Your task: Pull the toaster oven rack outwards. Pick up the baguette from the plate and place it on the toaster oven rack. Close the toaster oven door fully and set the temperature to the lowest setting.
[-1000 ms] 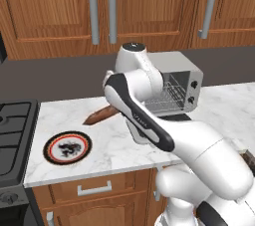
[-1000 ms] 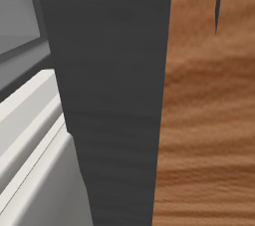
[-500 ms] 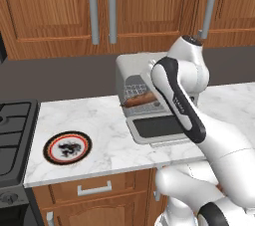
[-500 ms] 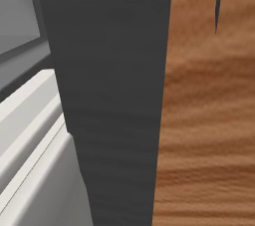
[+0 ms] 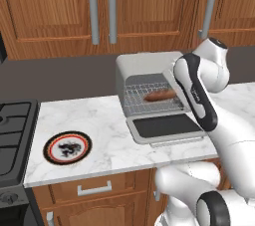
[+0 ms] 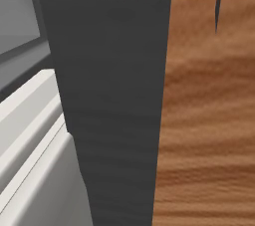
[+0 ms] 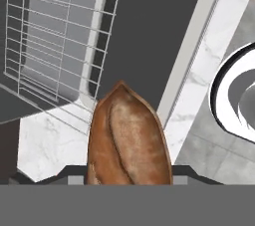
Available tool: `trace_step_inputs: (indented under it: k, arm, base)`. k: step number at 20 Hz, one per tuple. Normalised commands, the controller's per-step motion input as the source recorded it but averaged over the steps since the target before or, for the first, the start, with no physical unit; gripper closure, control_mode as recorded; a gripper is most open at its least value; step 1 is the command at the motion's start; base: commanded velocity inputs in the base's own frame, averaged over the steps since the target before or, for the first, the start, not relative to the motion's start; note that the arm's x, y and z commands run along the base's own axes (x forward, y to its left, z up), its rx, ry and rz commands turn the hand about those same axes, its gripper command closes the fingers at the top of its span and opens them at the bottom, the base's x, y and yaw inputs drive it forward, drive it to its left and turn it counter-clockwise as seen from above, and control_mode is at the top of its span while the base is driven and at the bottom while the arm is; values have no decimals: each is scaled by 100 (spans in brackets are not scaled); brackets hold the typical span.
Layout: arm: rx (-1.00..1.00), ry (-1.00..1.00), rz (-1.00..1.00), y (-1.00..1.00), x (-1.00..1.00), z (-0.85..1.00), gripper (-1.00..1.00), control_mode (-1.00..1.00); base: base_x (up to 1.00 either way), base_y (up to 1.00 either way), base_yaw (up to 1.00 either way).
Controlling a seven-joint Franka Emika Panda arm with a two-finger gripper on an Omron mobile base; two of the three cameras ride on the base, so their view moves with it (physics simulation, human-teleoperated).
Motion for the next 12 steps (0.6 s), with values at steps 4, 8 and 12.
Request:
trace_step_inputs:
  k: [4,8,12]
  arm:
    - [0,12,-11,-46,59,0,100,-100]
    - [-2,12,-15,-26,52,-1,100,-100]
    - [-6,17,-19,-1,49,-17,100,-100]
  base:
    - [0,0,0]
    - [0,0,0]
    - [0,0,0]
